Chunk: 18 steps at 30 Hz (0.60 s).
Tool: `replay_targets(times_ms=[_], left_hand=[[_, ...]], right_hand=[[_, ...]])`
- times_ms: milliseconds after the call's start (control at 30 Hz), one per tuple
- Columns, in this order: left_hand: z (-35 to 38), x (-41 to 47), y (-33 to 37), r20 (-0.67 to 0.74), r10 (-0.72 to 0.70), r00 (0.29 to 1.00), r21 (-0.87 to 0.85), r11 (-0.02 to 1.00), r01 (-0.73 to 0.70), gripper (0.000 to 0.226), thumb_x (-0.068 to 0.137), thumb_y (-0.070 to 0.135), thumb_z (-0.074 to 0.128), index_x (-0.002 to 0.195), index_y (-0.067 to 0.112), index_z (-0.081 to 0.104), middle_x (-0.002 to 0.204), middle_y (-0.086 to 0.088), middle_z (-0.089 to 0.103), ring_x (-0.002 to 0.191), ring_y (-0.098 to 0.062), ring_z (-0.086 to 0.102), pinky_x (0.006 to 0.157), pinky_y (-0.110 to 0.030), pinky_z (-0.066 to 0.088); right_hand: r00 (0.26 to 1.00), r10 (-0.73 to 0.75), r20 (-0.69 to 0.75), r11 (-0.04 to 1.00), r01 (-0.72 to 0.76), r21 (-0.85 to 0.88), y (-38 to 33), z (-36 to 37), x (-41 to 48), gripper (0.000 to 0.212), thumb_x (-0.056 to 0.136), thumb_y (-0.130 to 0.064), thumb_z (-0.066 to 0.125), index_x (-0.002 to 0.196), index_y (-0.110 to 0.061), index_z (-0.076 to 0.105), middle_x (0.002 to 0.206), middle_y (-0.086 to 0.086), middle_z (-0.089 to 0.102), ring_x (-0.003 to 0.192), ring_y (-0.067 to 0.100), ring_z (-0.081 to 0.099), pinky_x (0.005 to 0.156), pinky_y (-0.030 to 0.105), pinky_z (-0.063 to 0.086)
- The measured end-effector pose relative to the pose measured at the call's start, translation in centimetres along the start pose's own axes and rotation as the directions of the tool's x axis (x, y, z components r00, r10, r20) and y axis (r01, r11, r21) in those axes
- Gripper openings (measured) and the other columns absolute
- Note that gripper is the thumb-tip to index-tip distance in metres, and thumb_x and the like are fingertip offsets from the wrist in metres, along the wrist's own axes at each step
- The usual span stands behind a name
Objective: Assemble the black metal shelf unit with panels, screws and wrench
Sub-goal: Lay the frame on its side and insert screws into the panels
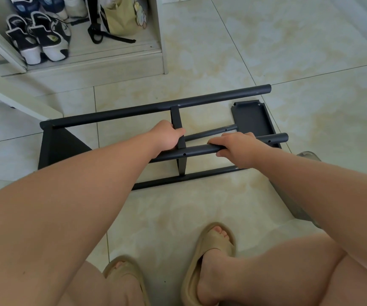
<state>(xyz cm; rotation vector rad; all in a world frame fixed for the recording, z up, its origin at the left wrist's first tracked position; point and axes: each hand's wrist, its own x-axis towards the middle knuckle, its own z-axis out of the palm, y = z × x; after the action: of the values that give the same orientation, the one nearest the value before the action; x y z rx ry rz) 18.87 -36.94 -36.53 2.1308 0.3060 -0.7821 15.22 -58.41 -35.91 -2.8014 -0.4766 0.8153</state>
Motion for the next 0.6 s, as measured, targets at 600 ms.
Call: replay_targets(times_ms=[600], left_hand=[[1.4,-2.2,-1.3,0.062,-0.013,0.998,-0.019,1.0,0.015,0.033,0.1,0.037,0.051,0.114,0.009,0.061,0.09,-0.009,0.066,0.083,-0.028,0.062,0.098,-0.045,0.051]], right_hand=[[0.983,-0.013,0.184,0.999,0.004,0.045,-1.4,0.2,-2.1,0.012,0.102,-0.02,0.056,0.114,-0.022,0.06,0.102,0.005,0.063,0.09,0.025,0.061,0.078,0.034,0.046]])
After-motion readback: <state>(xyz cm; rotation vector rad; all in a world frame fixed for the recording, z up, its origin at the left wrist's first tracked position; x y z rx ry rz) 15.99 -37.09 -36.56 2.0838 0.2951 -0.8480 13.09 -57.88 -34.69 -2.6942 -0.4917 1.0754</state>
